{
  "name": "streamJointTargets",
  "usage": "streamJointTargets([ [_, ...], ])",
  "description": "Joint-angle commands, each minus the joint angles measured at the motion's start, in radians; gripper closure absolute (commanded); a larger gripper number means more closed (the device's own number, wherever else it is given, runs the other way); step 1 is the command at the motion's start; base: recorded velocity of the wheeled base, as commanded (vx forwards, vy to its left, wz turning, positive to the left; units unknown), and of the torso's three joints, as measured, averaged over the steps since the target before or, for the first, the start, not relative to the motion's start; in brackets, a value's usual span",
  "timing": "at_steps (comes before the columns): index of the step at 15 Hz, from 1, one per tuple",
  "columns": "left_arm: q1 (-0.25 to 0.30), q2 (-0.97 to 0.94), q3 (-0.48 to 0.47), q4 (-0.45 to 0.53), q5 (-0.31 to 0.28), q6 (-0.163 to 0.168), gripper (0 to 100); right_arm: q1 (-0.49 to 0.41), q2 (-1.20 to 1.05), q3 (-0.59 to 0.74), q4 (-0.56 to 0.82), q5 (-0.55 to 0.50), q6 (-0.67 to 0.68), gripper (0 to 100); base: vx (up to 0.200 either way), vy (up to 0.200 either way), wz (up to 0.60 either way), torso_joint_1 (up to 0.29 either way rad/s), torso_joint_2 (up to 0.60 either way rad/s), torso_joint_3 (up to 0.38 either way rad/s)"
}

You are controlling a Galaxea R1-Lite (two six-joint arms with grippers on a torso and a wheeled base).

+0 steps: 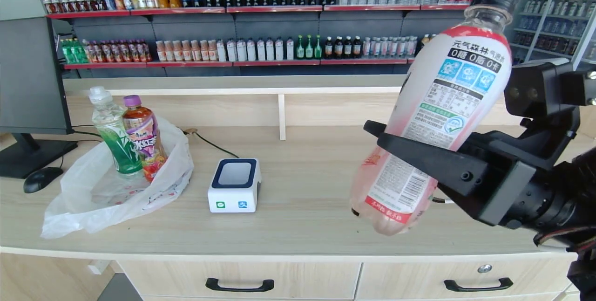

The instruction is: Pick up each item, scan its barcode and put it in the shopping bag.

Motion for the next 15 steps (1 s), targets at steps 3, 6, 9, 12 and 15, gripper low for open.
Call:
streamJointTargets([
  [3,0.0,0.0,0.0,0.001,0.0,0.0,0,-0.188,0.095,0.075,-0.005,-0.003,-0.195,100,0.0,0.0,0.0,0.0,0.0,0.0],
  [6,0.0,0.0,0.0,0.001,0.0,0.0,0,-0.261,0.188,0.077,-0.02,-0.121,-0.379,100,0.0,0.0,0.0,0.0,0.0,0.0],
  [9,0.0,0.0,0.0,0.001,0.0,0.0,0,-0.281,0.197,0.078,-0.048,-0.36,-0.452,100,0.0,0.0,0.0,0.0,0.0,0.0],
  [12,0.0,0.0,0.0,0.001,0.0,0.0,0,-0.284,0.155,0.086,-0.048,-0.59,-0.527,100,0.0,0.0,0.0,0.0,0.0,0.0],
  [15,0.0,0.0,0.0,0.001,0.0,0.0,0,-0.292,0.134,0.061,-0.048,-0.592,-0.559,100,0.0,0.0,0.0,0.0,0.0,0.0],
])
